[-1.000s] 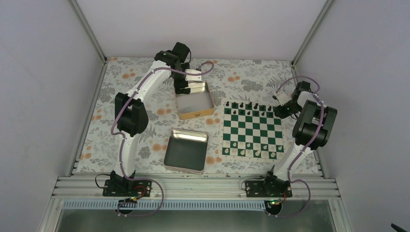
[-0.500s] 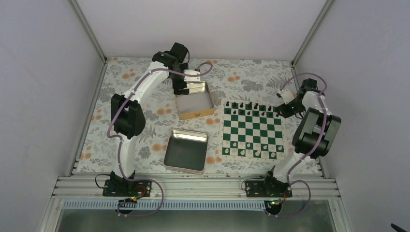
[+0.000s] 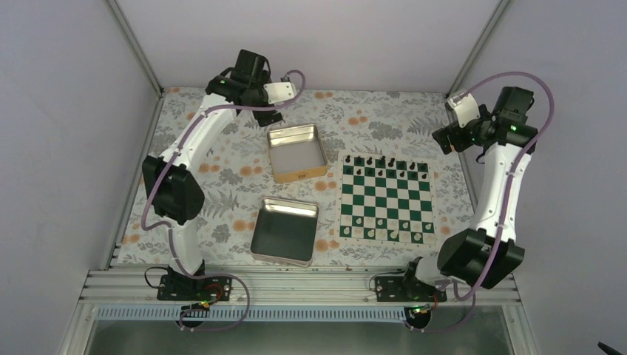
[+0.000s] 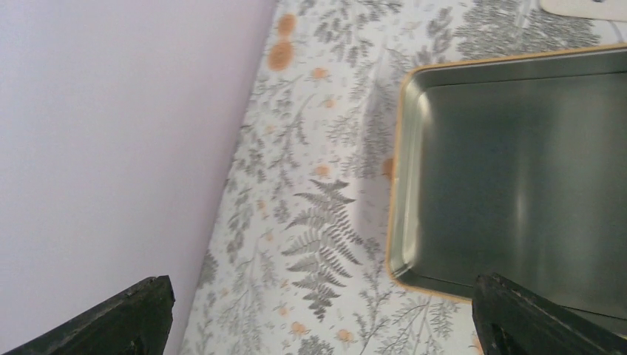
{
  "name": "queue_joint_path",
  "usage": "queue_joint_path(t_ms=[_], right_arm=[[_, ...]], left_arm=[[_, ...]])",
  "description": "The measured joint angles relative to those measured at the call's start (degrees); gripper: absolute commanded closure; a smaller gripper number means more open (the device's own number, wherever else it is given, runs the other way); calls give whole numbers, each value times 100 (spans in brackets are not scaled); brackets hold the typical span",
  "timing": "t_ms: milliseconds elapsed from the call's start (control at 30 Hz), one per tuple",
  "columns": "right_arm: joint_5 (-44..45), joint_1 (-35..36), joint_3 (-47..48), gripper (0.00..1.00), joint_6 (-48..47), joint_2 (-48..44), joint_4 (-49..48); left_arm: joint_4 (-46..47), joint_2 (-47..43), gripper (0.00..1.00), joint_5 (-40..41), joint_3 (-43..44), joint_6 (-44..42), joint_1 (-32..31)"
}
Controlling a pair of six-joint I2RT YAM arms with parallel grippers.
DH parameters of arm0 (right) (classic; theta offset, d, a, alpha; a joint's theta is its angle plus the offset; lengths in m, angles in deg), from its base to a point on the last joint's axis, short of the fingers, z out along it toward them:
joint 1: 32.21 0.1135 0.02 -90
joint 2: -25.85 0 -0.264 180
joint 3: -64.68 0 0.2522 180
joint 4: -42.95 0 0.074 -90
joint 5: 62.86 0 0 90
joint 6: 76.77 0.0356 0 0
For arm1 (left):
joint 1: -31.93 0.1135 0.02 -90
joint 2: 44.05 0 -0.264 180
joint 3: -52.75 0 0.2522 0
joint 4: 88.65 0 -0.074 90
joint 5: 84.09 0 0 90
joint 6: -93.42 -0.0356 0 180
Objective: Set up the chess pieces on the board
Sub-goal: Reset both arms
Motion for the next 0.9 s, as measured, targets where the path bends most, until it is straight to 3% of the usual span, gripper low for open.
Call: queue_joint_path(t_ms=[367, 900], right_arm=[[-1231, 74, -872, 0, -79, -297, -579], [-1287, 210, -1143, 0, 39, -50, -953]], left_arm=[[461, -444, 0, -9, -472, 188, 118], [474, -437, 0, -129, -472, 251, 118]])
